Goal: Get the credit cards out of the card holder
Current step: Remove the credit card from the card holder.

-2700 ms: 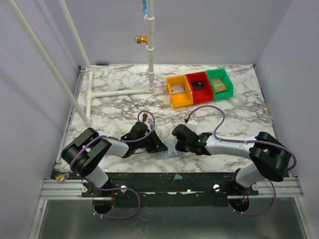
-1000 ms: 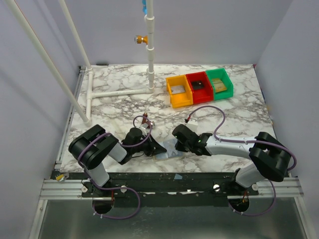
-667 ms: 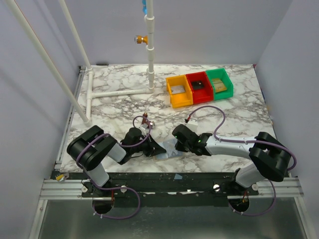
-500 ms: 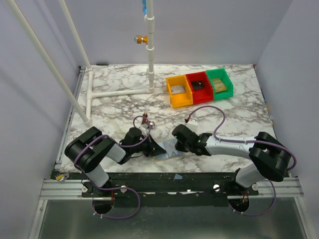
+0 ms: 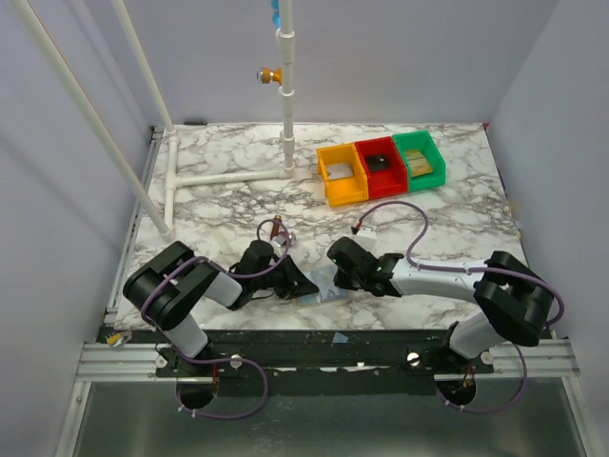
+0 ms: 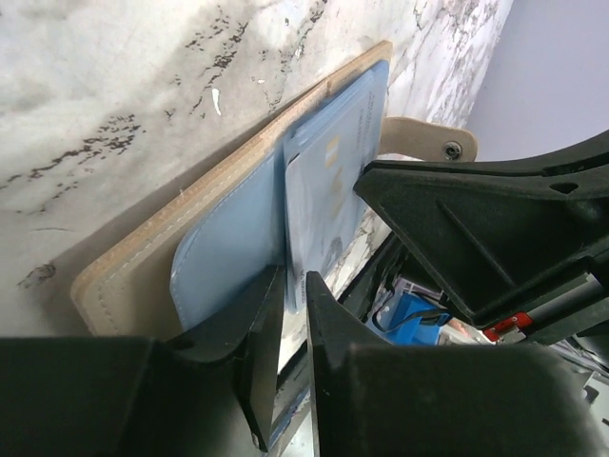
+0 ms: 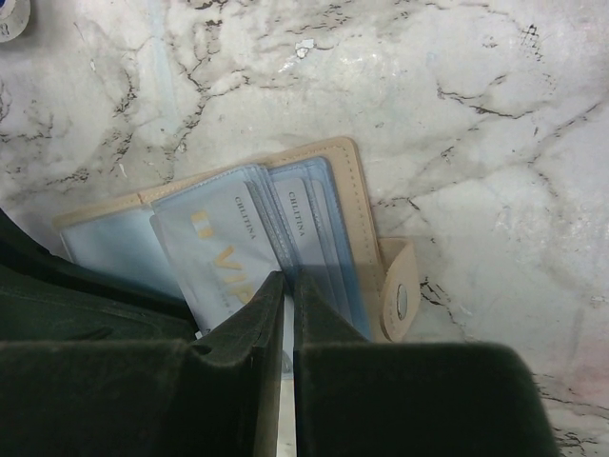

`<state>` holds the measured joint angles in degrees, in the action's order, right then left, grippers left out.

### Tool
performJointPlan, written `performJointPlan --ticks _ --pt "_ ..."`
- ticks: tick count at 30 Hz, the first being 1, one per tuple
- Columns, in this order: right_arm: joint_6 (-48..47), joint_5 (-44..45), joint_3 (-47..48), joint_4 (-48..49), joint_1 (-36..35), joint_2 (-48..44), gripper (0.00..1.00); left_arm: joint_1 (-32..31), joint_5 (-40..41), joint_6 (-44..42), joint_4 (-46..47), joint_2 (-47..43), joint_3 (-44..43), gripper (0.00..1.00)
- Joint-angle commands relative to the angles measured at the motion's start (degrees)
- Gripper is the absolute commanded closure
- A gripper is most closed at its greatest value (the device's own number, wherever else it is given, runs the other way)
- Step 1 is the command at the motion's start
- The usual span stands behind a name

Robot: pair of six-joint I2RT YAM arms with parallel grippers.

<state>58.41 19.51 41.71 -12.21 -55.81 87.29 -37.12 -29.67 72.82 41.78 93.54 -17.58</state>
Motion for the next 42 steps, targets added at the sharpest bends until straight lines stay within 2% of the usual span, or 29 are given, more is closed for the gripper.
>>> performJointPlan --ticks 1,9,14,24,36,42 --pt "-2.0 -0.3 -2.5 -7.3 -0.4 5.9 0.92 0.2 0.9 -1.7 -3.3 -1.6 -1.0 0.81" --pt "-3.0 -0.4 -1.6 -8.1 -1.5 7.8 0.89 0.2 0.6 -1.1 -1.1 0.1 -1.2 0.81" --pt "-2.7 -0.2 -1.2 -8.9 -2.8 8.4 0.99 0.1 0.3 -0.3 1.1 1.4 -1.1 0.81" --pt "-2.9 -1.3 -0.4 -9.2 -4.8 10.3 0.99 -0.3 0.0 1.0 4.2 2.7 -0.7 0.81" --pt "-2.3 -2.5 -1.2 -8.4 -5.6 12.0 0.99 -0.3 -1.1 7.7 19.7 3.3 3.0 0.83" --pt "-2.0 -2.6 -1.2 -8.3 -5.5 12.4 0.99 -0.2 -1.5 8.9 23.0 3.7 3.5 0.84"
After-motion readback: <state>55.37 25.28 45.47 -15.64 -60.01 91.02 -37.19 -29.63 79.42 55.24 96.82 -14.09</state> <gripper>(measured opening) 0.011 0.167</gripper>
